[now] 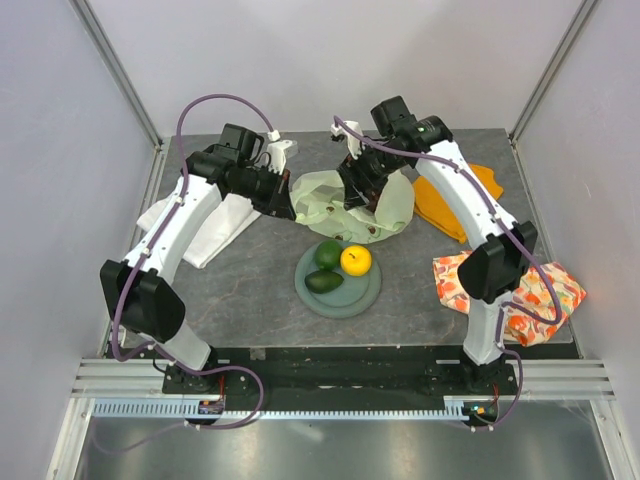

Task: Take the fake fruits out of the plastic bag
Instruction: Adjust the plastic bag at the center of the board.

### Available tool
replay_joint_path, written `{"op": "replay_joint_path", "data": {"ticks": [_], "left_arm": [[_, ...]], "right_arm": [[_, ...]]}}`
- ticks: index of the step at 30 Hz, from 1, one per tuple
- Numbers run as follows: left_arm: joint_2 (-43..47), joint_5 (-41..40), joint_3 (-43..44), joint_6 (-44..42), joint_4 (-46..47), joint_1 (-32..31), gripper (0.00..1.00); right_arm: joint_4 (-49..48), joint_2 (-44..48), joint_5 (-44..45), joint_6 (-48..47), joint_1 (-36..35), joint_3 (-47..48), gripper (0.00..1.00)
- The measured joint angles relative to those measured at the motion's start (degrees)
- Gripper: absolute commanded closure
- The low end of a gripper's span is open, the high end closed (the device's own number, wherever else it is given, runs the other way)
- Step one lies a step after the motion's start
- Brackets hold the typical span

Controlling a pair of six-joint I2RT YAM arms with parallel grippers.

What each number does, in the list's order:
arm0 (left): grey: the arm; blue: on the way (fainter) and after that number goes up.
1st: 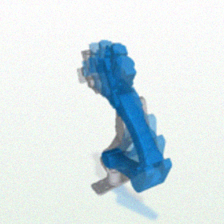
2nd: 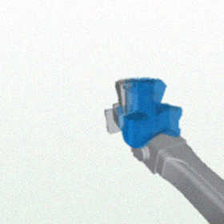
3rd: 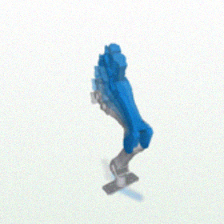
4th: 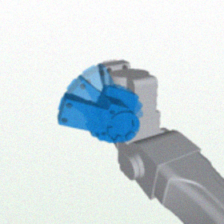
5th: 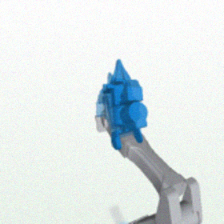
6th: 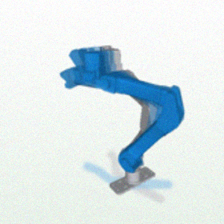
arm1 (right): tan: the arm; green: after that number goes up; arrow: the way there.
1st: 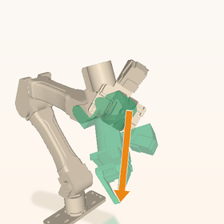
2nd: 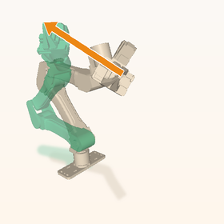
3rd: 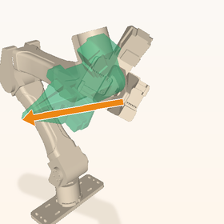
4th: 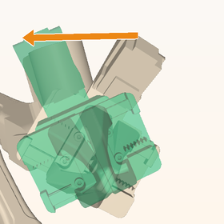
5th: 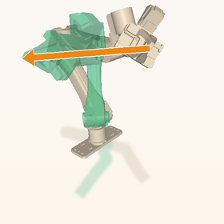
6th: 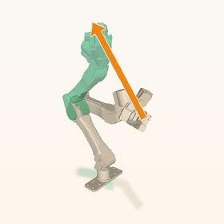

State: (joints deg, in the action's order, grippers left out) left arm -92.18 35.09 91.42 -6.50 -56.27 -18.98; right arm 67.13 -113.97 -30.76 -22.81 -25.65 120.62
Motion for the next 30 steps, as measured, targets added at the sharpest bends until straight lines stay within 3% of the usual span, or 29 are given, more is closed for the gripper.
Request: {"op": "replay_joint_path", "data": {"ticks": [3, 6, 17, 25, 30], "left_arm": [[0.0, 0.0, 0.0, 0.0, -0.4, 0.0, 0.98], [0.0, 0.0, 0.0, 0.0, -0.5, 0.0, 0.98], [-0.1, 0.0, 1.4, -0.4, -0.8, -0.1, 0.98], [-2.0, 1.2, 2.2, -0.5, -0.9, -0.2, 0.98], [-4.7, 1.5, 4.1, -0.5, -0.6, -1.0, 0.98]], "right_arm": [[-0.5, 2.6, -1.4, 0.3, -0.6, -0.4, 0.55], [-3.2, 1.2, 0.4, 1.0, -0.7, -0.3, 0.62], [-11.9, -22.1, 13.7, 1.7, -0.5, 5.9, 0.62], [-25.2, -23.0, 24.9, 7.0, 3.4, 6.0, 0.44], [-29.0, -23.0, 31.3, 8.9, 5.6, 6.0, 0.1]]}}
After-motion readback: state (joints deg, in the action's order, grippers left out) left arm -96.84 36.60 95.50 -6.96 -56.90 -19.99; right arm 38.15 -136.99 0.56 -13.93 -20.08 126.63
